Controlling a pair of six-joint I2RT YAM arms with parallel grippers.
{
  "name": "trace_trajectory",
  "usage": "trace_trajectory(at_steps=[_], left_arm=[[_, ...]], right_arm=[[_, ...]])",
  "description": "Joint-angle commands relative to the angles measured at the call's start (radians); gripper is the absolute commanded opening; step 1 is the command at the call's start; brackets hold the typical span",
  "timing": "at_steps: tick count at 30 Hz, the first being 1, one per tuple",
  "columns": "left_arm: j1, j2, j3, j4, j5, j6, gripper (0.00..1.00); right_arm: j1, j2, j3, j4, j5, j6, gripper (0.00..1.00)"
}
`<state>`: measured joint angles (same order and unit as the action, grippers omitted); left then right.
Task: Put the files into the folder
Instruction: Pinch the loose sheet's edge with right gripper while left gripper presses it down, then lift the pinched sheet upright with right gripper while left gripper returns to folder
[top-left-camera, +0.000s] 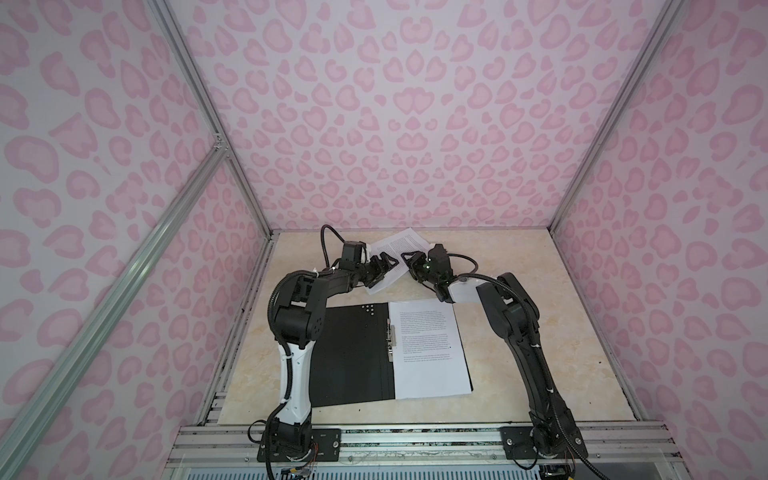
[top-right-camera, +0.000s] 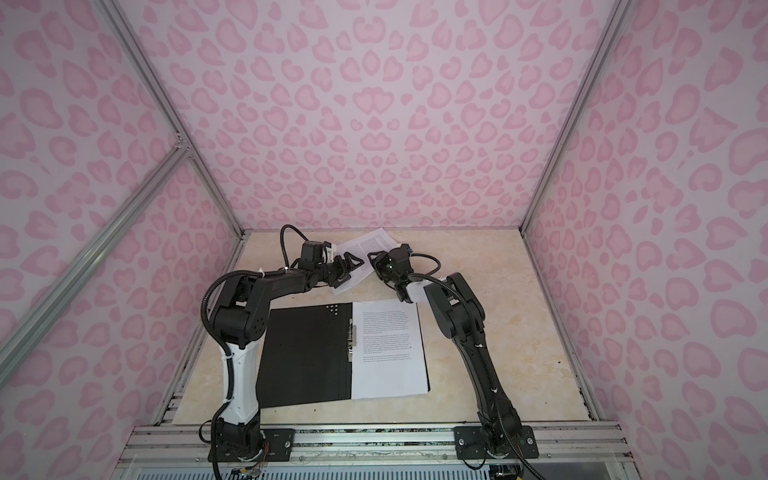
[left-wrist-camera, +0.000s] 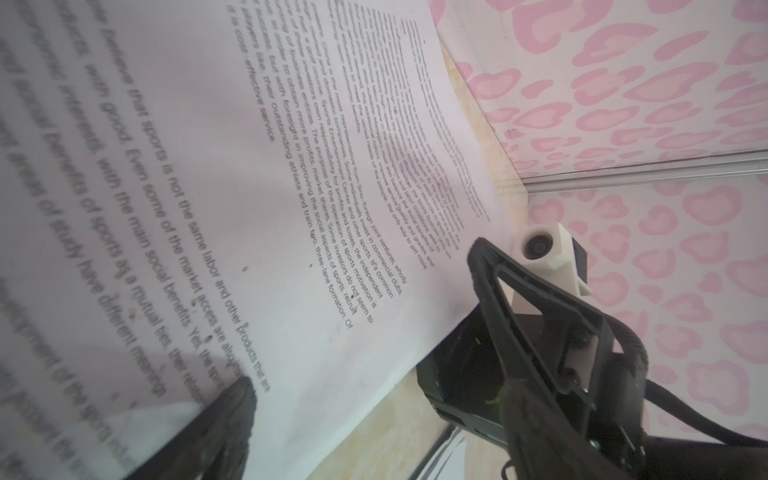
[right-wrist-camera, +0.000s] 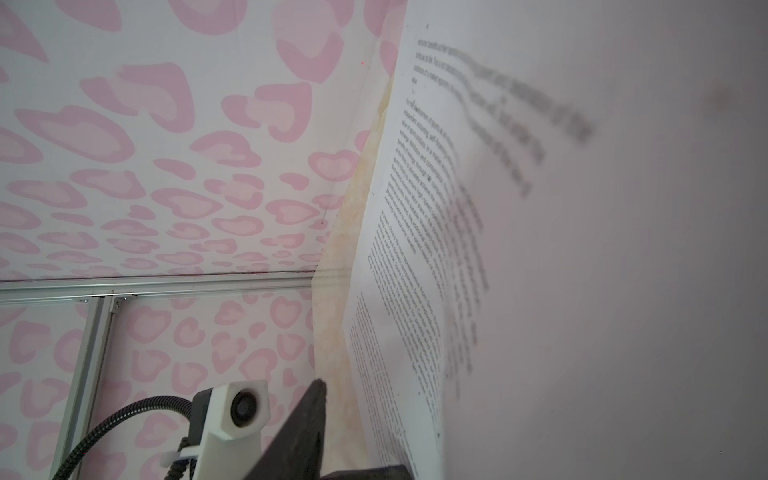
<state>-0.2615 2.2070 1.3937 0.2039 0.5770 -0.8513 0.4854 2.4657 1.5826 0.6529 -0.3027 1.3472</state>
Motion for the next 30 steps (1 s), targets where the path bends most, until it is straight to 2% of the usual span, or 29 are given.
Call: trace_trajectory(at_steps=[1,4,8,12,19,30], left_arm=[[-0.004,0.004,-0.01,-0.188,-0.005,-0.007,0.94],[-0.005,0.003,-0.013,-0.179,0.009,-0.009,0.94],[-0.004,-0.035,-0.018,-0.188,-0.002,0.012,0.93],[-0.002,-0.147,-0.023,-0.203,-0.049,0.064,0.93],[-0.002,-0.409,-0.042,-0.181,-0.089,0.152,0.94],[-0.02,-0.891,-0.352,-0.102,-0.174,0.175,0.95]], right_arm=[[0.013,0.03,0.018,0.014,0.037,0.03,0.4],[0.032,0.018,0.0,-0.007,0.073,0.032,0.34],[0.038,-0.005,-0.038,0.01,0.113,0.037,0.14],[0.02,-0.06,-0.069,-0.001,0.112,-0.005,0.0],[-0.014,-0.219,-0.122,-0.05,0.039,-0.142,0.0],[-0.004,-0.528,-0.088,-0.39,-0.021,-0.448,0.0]])
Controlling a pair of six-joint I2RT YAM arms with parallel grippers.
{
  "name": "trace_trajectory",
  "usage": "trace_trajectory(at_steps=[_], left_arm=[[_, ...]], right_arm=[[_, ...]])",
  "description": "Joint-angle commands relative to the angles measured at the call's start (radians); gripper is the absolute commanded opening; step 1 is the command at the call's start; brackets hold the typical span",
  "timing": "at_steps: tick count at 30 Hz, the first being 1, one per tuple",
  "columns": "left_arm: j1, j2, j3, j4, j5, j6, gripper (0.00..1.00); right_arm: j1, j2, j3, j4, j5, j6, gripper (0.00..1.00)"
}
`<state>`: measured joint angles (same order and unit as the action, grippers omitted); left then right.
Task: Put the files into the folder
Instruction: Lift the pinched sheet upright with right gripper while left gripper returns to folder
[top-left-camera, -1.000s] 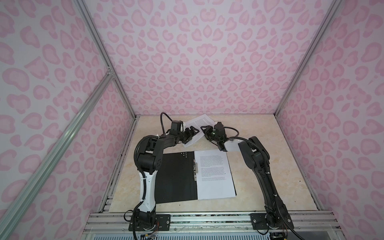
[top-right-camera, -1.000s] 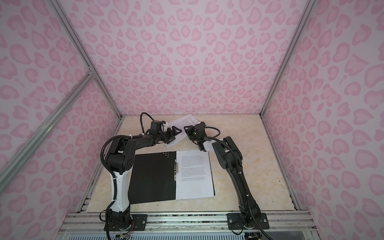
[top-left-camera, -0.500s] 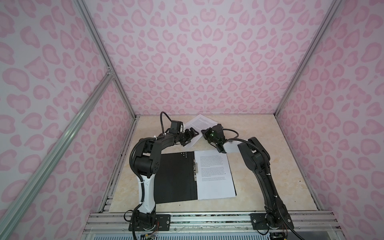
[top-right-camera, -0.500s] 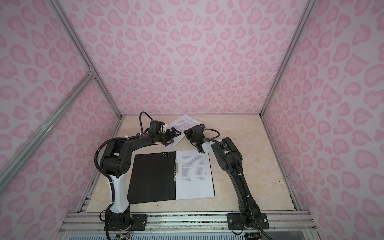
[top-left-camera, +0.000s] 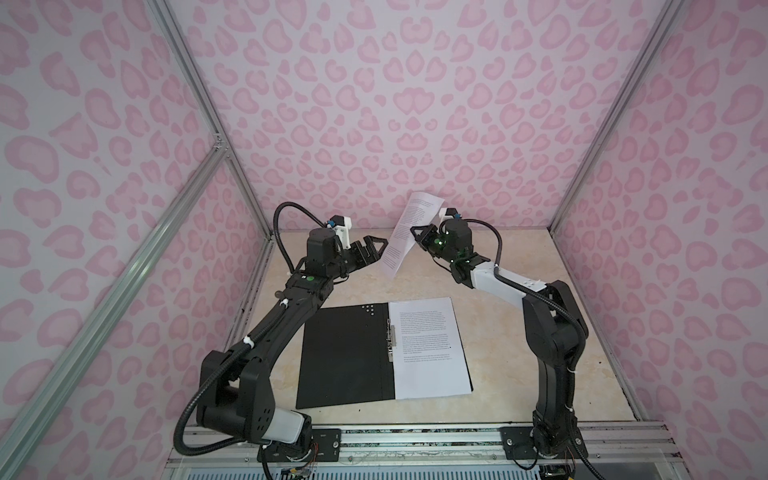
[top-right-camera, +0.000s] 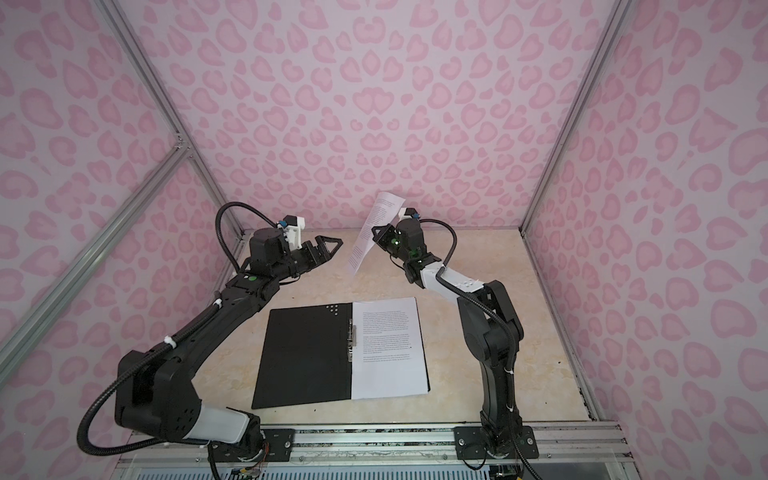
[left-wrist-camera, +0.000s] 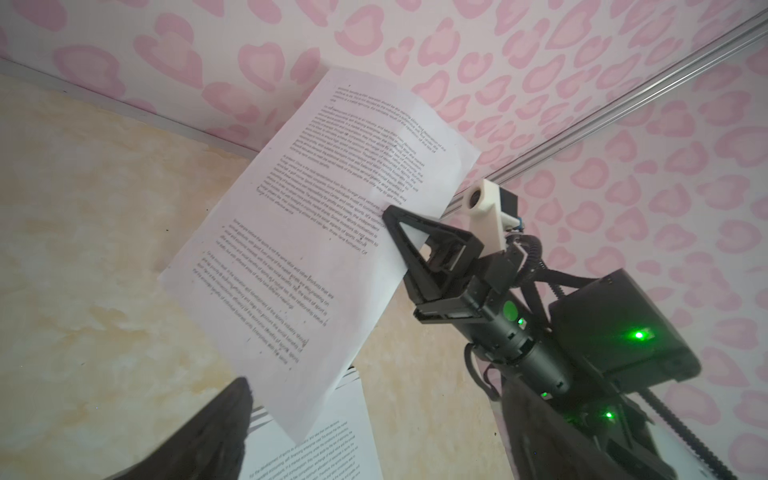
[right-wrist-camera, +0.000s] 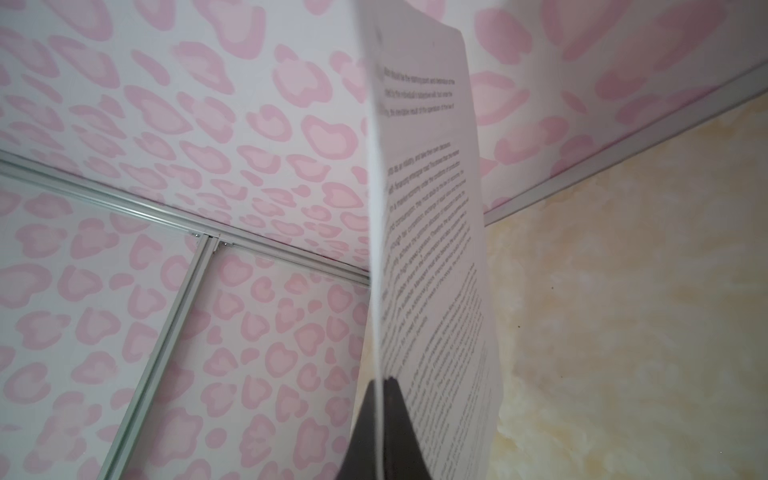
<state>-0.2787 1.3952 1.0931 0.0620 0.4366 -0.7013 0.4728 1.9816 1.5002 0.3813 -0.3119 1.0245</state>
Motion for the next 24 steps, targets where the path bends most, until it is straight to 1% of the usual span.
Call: trace_trajectory(at_steps=[1,5,9,14,17,19,21,23,24], left_arm=[[-0.006,-0.129,-0.089,0.045,-0.042,0.025,0.96],[-0.017,-0.316,-0.232,0.047,-0.091,0.035,0.97],[-0.027,-0.461,-0.371,0.021,-0.16,0.051,0.98],[-0.031,-0.557,-0.503,-0.014,-0.17,0.07,0.98],[-0.033,-0.604,-0.572,-0.011,-0.187,0.074,0.98],[-0.035,-0.628,-0.608,-0.006,-0.2,0.087,0.98],[-0.036,-0.647,-0.636,-0.001,-0.211,0.099,0.98],[-0.036,-0.665,-0.665,0.009,-0.227,0.09,0.98],[-0.037,-0.672,-0.66,0.001,-0.218,0.094,0.99]], right_arm=[[0.012,-0.076,-0.042,-0.149,-0.013,-0.154,0.0],[0.02,-0.182,-0.07,-0.267,-0.035,-0.238,0.0],[0.024,-0.265,-0.076,-0.394,-0.102,-0.305,0.0],[0.048,-0.392,-0.136,-0.518,-0.135,-0.382,0.0],[0.053,-0.471,-0.207,-0.526,-0.197,-0.36,0.0],[0.071,-0.521,-0.228,-0.561,-0.216,-0.368,0.0],[0.109,-0.567,-0.235,-0.61,-0.204,-0.397,0.0],[0.176,-0.616,-0.242,-0.663,-0.155,-0.441,0.0],[0.207,-0.635,-0.247,-0.686,-0.14,-0.458,0.0]])
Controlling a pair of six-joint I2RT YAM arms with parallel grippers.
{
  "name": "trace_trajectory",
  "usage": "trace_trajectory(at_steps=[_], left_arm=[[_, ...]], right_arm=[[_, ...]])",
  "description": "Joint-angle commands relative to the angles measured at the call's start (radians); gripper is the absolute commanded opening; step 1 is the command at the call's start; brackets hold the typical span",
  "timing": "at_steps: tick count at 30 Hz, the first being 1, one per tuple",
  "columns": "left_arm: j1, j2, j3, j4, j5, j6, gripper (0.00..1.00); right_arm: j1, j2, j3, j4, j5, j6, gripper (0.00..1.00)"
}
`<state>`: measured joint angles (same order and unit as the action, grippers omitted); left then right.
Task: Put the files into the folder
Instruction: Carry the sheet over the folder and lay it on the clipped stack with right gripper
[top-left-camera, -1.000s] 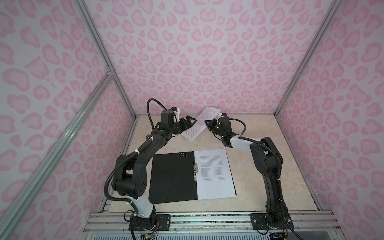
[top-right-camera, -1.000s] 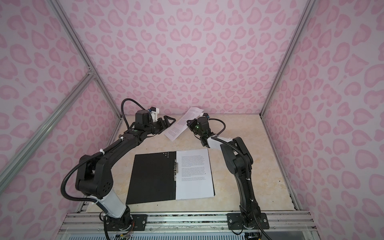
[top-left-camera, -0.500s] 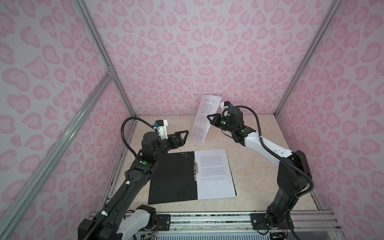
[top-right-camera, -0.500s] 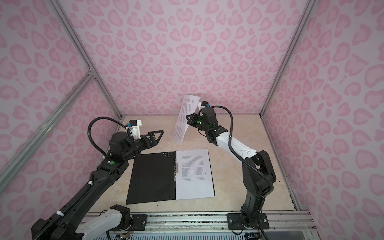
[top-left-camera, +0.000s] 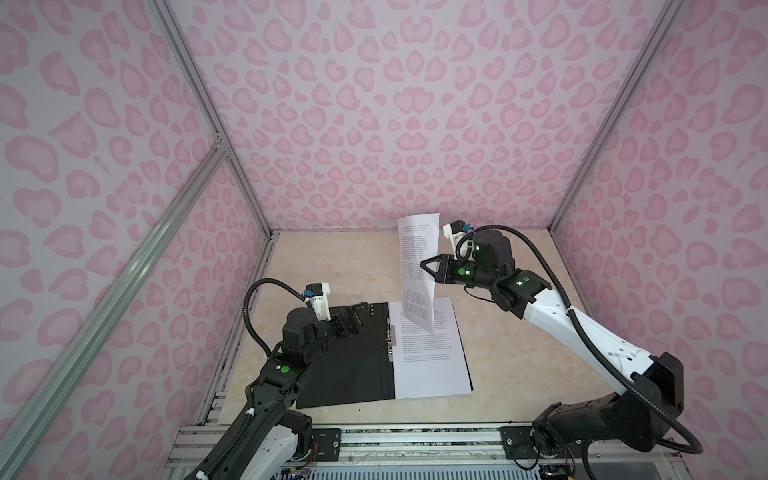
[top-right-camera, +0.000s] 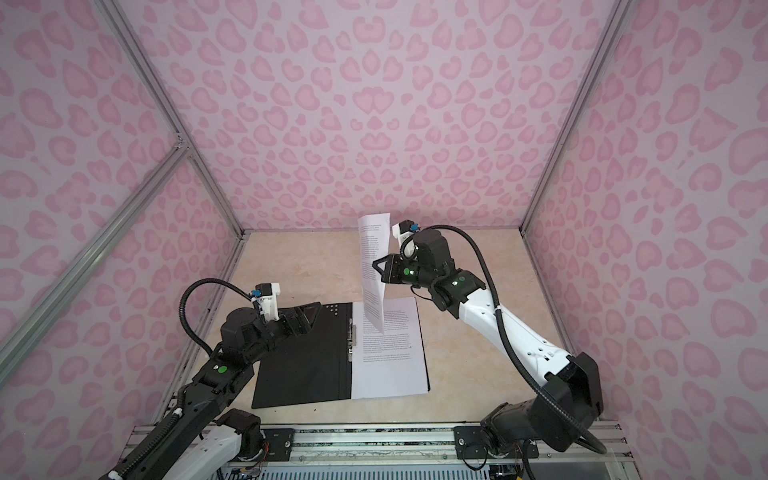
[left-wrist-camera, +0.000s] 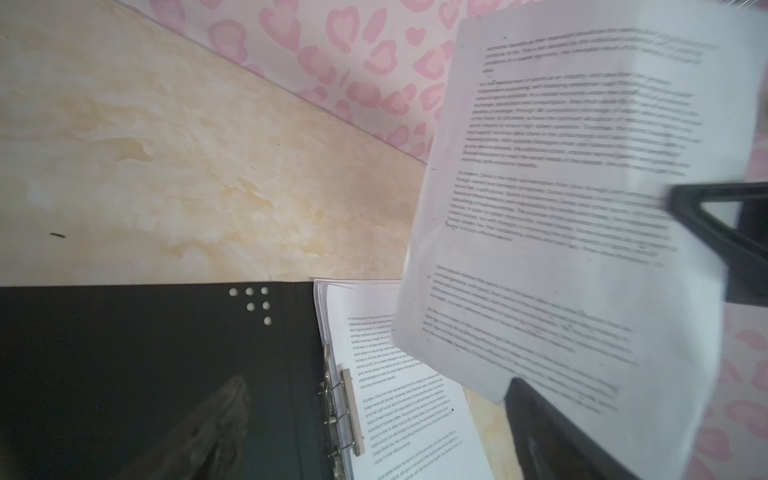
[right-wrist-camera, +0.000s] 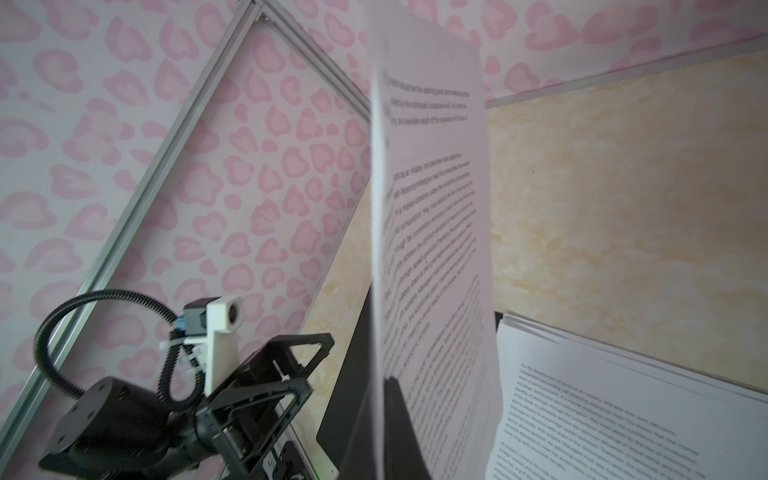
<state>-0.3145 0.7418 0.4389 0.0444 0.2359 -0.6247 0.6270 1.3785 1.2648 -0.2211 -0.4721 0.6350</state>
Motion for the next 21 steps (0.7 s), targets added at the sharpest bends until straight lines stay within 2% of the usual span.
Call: trace_trajectory(at_steps=[1,5,9,13,18,21], left_arm=[[-0.002,-0.022,-0.005,0.023,0.0,0.024,0.99],[-0.002,-0.021,-0.012,0.025,-0.009,0.021,0.99],[-0.001,0.008,-0.008,0.023,-0.013,0.016,0.99],[-0.001,0.038,-0.002,0.032,0.013,0.008,0.99],[-0.001,0.058,-0.003,0.038,0.02,0.006,0.99],[-0.002,0.068,0.0,0.038,0.017,0.01,0.99]], right_arm=[[0.071,-0.049,-0.029,-0.086,0.019,-0.07,0.0],[0.072,-0.154,-0.222,0.06,-0.041,0.031,0.0],[-0.053,-0.231,-0.384,0.117,-0.118,0.081,0.0],[-0.146,-0.193,-0.425,-0.025,-0.149,-0.076,0.0],[-0.142,-0.03,-0.418,-0.171,-0.105,-0.311,0.0],[-0.145,0.041,-0.409,-0.22,-0.093,-0.394,0.0]])
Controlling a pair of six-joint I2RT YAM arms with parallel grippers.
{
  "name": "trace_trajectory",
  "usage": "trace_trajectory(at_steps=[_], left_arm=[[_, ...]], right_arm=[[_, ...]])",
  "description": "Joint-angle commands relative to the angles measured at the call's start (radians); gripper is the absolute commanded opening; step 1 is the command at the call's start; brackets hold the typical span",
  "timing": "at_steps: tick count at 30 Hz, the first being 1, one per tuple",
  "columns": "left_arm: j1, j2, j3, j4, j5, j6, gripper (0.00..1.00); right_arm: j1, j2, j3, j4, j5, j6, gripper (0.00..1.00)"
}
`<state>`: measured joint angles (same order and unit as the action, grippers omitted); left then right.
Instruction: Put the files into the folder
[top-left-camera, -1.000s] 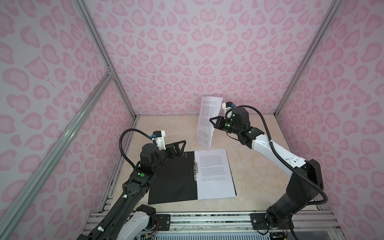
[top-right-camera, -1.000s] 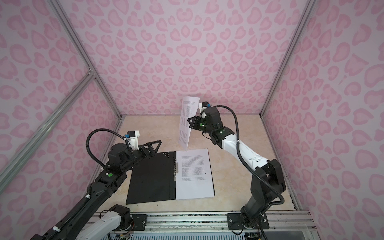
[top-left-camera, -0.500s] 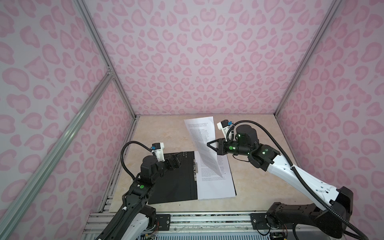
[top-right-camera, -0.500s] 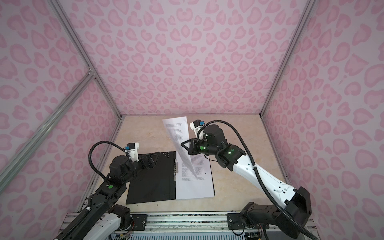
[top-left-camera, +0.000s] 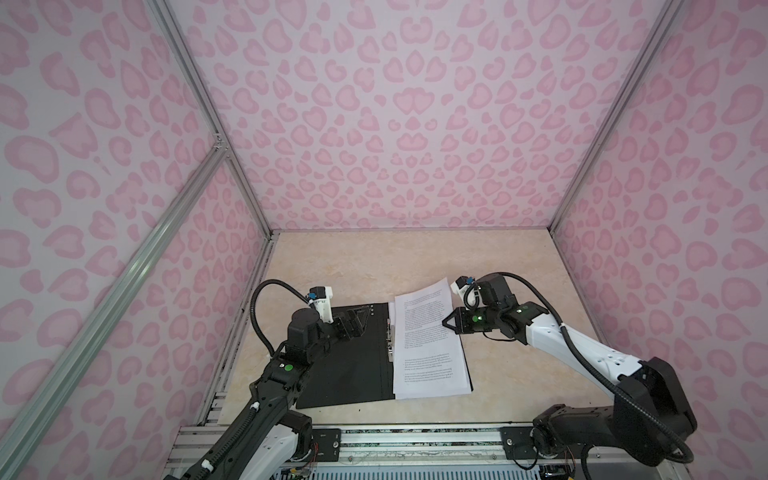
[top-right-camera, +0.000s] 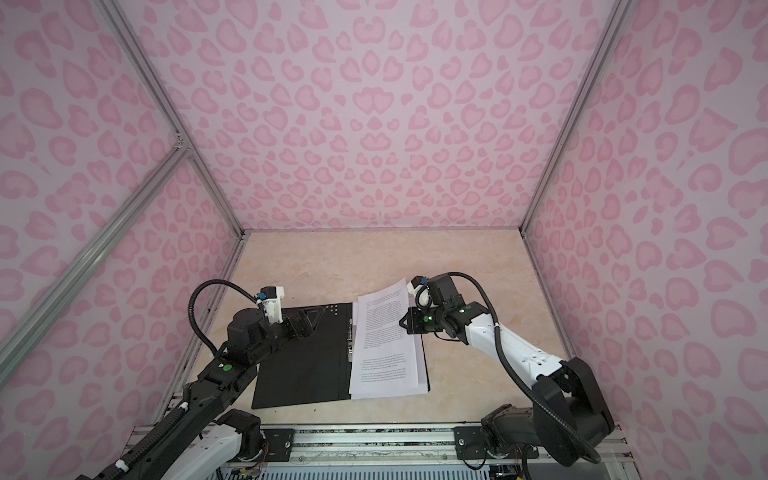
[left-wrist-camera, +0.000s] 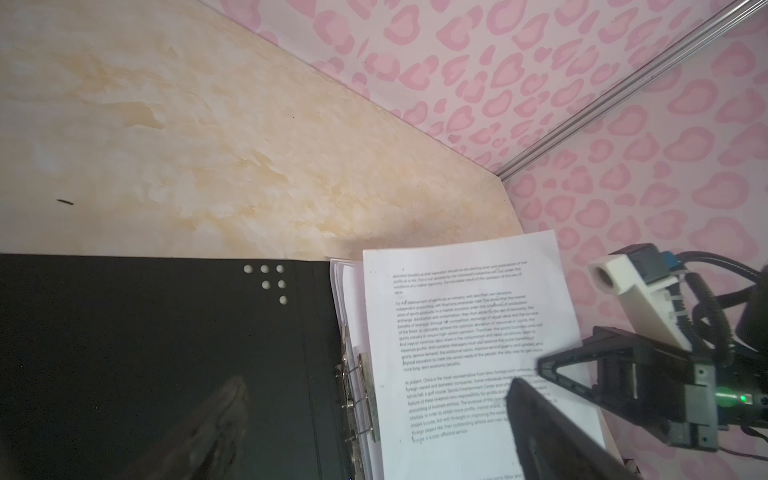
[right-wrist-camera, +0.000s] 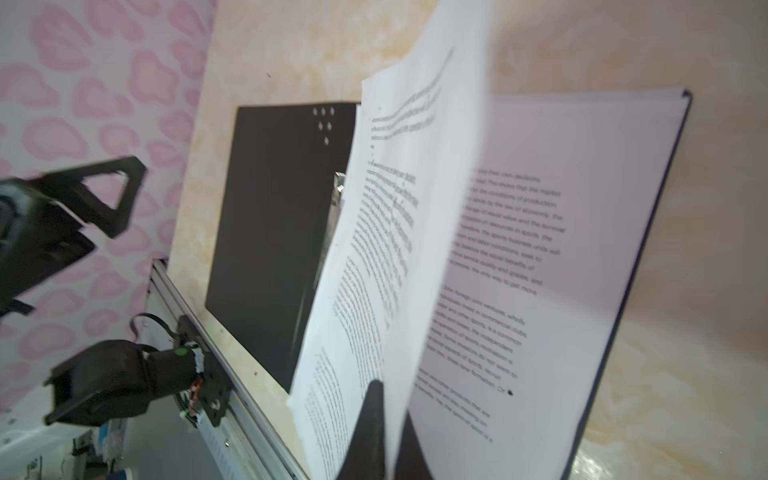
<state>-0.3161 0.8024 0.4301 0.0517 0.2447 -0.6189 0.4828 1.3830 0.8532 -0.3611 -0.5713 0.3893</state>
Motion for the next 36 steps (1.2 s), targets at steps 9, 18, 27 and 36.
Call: trace_trajectory(at_steps=[9,18,27,36], left_arm=[[0.0,0.029,0.012,0.036,0.019,0.004,0.99],[0.0,0.059,0.015,0.041,0.024,0.002,0.99],[-0.003,0.11,0.023,0.06,0.06,-0.013,0.99],[-0.003,0.154,0.031,0.071,0.084,-0.02,0.98]], right_arm=[[-0.036,0.087,-0.062,0.058,-0.024,-0.124,0.0],[-0.072,0.121,-0.1,0.203,-0.078,-0.055,0.0],[-0.09,0.157,-0.13,0.314,-0.109,0.01,0.0],[-0.091,0.185,-0.147,0.37,-0.131,0.046,0.0]])
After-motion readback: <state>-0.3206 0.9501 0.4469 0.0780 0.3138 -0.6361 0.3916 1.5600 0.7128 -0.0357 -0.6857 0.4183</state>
